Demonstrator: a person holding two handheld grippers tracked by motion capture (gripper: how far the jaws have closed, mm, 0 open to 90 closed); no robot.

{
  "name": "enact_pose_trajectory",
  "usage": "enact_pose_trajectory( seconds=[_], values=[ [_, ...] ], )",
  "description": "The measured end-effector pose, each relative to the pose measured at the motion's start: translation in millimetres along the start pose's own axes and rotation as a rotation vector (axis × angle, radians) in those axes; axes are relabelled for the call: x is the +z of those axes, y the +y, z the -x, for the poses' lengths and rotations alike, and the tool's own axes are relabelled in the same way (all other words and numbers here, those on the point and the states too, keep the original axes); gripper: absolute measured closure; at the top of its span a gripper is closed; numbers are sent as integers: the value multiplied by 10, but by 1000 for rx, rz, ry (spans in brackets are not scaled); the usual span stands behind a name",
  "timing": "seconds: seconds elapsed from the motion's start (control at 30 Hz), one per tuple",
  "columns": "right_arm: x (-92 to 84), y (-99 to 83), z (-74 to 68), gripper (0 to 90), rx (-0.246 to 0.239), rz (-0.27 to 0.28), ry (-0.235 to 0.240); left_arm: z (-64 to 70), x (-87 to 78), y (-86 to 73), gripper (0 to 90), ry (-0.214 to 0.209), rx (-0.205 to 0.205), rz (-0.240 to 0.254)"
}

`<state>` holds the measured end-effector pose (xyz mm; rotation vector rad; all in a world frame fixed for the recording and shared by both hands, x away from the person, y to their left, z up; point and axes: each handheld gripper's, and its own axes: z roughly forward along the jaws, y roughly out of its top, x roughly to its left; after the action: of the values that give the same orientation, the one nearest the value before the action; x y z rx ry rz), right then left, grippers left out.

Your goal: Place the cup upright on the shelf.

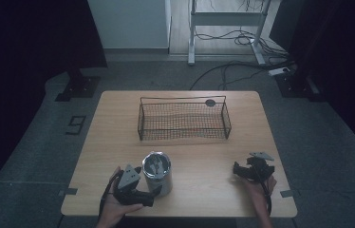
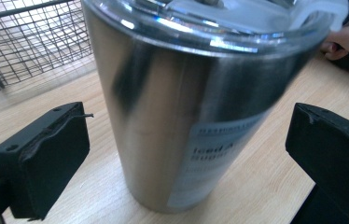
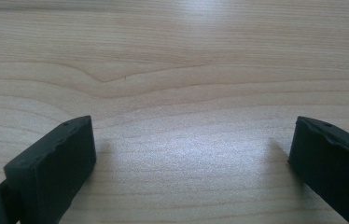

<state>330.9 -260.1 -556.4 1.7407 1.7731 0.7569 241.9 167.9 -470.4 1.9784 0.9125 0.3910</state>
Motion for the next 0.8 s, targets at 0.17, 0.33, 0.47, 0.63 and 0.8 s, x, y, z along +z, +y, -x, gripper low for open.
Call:
enact_pose_trajectory(
  seconds=[0.17,0.33,0.47,0.63,0.8],
  values=[
    [2,2,0,4,1,0,-3,2,81,35,0,2,-3,-2],
    [4,4,0,4,2,0,-3,6,209,92,0,5,-5,-13],
    [4,4,0,4,1,1,-3,10,316,128,0,9,14,-30],
    [4,4,0,5,1,1,-4,-7,362,131,10,6,3,-10],
    [3,4,0,7,2,2,-4,1,366,124,18,12,-3,1]
  ],
)
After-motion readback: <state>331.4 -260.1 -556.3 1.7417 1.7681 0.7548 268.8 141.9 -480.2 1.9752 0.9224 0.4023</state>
